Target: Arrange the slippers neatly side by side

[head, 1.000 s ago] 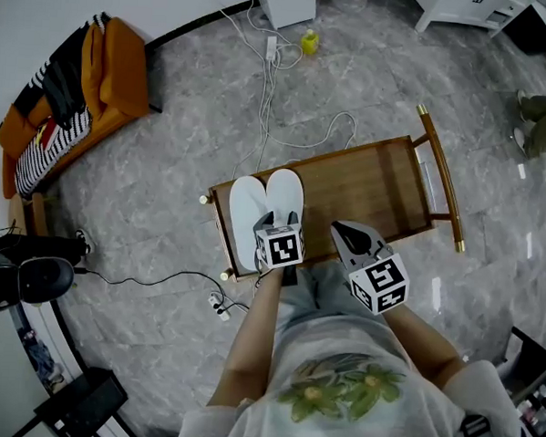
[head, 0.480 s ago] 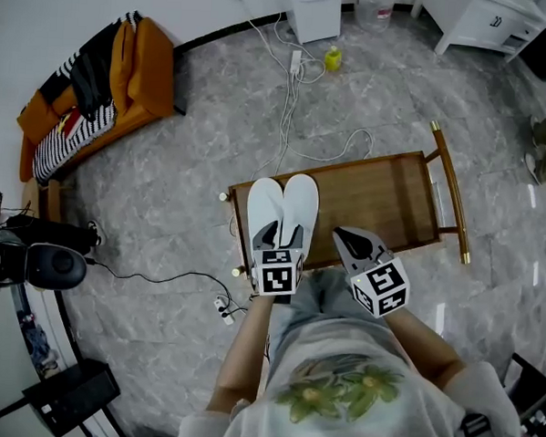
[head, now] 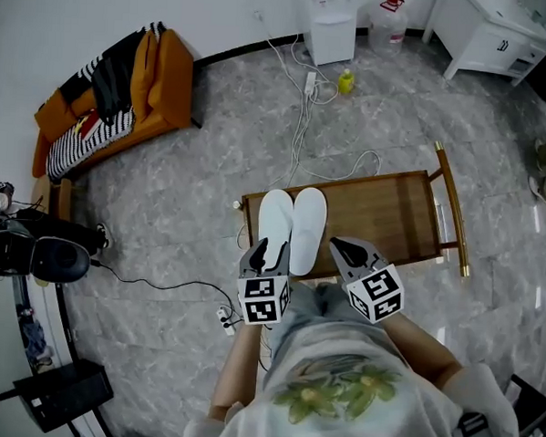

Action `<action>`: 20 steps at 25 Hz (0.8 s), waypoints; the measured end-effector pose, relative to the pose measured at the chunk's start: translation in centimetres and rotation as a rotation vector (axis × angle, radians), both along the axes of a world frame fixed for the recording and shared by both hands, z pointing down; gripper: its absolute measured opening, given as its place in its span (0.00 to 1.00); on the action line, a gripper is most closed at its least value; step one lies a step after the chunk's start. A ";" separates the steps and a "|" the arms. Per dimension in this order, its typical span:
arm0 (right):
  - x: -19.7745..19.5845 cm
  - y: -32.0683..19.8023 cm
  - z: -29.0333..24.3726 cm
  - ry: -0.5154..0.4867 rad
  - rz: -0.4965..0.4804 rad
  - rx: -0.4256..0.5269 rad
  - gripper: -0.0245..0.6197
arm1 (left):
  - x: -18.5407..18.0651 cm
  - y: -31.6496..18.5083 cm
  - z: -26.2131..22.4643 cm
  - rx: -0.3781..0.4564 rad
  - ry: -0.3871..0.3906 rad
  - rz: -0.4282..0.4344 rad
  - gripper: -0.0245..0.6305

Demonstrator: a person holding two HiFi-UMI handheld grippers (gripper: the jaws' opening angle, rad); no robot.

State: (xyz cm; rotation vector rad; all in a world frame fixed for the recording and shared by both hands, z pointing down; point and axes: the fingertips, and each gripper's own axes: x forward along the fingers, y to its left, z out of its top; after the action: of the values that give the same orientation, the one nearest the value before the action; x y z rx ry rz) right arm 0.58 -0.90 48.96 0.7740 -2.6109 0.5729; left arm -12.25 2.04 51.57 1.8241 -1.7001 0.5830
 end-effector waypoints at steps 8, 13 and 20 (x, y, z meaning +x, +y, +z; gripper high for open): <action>-0.8 0.2 -0.7 -0.006 -0.016 0.021 0.05 | -0.5 -0.1 -2.6 0.081 -0.036 0.007 0.25; -1.3 0.3 -1.7 -0.021 -0.027 0.031 0.05 | 0.1 -0.2 -3.0 0.090 -0.031 0.042 0.10; -1.6 1.0 -2.4 -0.033 -0.051 0.034 0.05 | 1.5 -0.2 -3.8 0.108 0.001 0.080 0.06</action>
State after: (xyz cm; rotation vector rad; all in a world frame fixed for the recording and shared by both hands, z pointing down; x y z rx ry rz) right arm -1.03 0.14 46.52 0.7114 -2.6688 0.5324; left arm -10.74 1.89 47.75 1.9751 -1.6945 0.5322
